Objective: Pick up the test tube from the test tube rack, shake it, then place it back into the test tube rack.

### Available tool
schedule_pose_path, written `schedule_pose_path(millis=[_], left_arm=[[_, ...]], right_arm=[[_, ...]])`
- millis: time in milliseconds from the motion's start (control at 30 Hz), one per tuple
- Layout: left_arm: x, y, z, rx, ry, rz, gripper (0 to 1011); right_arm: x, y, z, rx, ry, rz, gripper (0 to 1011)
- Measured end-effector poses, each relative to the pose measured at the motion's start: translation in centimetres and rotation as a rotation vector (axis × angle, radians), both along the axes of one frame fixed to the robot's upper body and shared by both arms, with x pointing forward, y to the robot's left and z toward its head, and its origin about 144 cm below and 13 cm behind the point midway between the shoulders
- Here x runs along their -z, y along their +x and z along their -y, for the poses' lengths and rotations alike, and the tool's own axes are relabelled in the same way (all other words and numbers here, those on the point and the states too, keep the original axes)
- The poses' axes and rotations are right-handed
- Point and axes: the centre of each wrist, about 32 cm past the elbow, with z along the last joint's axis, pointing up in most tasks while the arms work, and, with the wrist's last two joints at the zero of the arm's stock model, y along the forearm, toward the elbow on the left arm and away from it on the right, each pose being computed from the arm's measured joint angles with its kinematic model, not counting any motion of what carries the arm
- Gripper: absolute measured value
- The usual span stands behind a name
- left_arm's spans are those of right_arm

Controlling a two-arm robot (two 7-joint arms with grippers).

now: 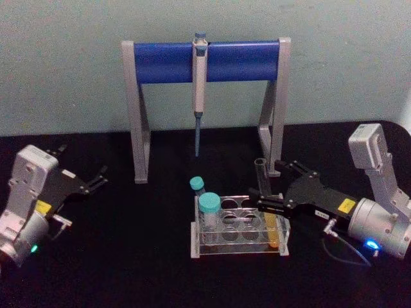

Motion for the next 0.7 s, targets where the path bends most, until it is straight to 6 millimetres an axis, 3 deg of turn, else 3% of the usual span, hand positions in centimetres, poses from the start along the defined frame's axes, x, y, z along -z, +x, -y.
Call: schedule_pose_path(millis=[700], left_arm=[[0.00, 0.00, 0.00, 0.000, 0.000, 0.000, 1001]], right_arm=[[-0.15, 0.56, -0.03, -0.010, -0.001, -0.027, 1000]])
